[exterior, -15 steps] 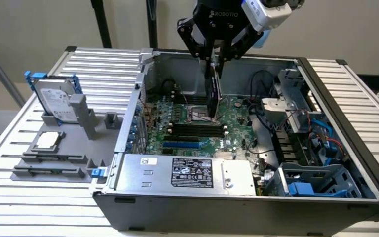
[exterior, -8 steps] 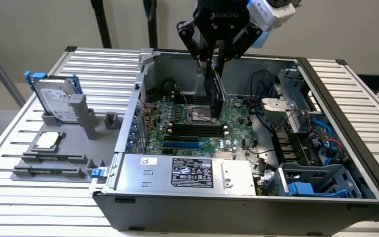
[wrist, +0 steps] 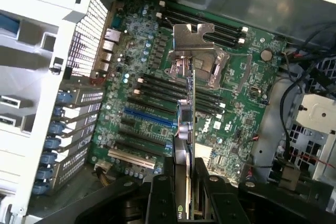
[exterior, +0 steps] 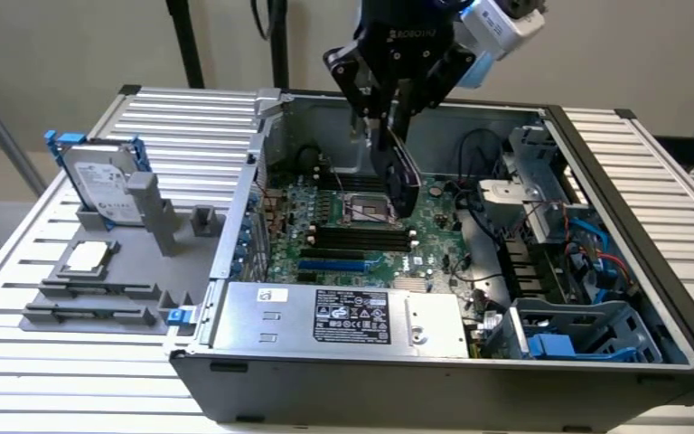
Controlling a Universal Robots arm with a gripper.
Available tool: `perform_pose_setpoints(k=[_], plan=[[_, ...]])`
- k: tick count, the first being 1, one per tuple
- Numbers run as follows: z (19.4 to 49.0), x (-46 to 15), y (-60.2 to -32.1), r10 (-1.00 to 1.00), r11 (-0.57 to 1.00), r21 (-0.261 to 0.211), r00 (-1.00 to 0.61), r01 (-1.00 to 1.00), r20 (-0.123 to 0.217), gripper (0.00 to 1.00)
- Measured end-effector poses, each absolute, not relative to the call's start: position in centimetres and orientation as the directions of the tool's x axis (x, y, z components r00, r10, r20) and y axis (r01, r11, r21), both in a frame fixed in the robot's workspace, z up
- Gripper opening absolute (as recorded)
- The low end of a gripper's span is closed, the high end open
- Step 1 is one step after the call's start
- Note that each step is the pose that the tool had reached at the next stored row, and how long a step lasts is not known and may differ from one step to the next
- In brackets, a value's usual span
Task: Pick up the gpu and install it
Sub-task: 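Pick up the gpu and move the gpu toward the slot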
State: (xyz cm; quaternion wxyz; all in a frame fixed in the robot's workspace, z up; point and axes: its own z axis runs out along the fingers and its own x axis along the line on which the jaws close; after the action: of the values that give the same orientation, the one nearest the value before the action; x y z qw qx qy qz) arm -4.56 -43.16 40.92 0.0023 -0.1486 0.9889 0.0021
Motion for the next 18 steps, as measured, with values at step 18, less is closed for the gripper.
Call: perform_pose_setpoints(k=[18], plan=[[39.6, -4.6, -43.2, -0.586, 0.81, 0.003, -0.81, -0.586, -0.005, 0.26]])
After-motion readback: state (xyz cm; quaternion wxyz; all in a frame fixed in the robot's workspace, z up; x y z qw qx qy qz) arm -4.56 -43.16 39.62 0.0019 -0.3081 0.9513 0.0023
